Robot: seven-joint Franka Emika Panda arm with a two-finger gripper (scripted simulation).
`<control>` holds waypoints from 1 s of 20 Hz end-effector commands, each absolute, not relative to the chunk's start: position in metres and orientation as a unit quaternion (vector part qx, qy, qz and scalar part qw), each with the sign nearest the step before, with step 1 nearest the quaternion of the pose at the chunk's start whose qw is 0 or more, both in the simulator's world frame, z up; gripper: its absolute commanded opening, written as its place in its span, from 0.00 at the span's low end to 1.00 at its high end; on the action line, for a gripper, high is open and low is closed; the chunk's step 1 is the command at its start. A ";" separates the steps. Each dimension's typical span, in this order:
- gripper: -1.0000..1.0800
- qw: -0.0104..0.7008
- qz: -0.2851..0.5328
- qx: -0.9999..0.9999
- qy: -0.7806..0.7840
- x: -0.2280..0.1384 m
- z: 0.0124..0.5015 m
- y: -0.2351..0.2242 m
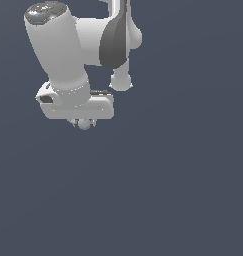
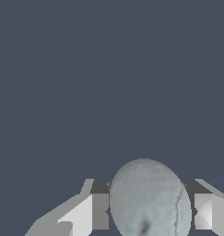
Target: Pick up the object and move it to a goal position.
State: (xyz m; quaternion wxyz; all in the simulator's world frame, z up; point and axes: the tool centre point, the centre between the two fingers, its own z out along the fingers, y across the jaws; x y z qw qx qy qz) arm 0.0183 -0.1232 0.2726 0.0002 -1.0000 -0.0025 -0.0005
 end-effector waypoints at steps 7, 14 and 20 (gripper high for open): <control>0.00 0.000 0.000 -1.000 -0.003 0.020 0.356 -0.153; 0.00 0.000 0.000 -1.000 -0.003 0.023 0.395 -0.168; 0.00 0.000 0.000 -1.000 -0.003 0.025 0.411 -0.174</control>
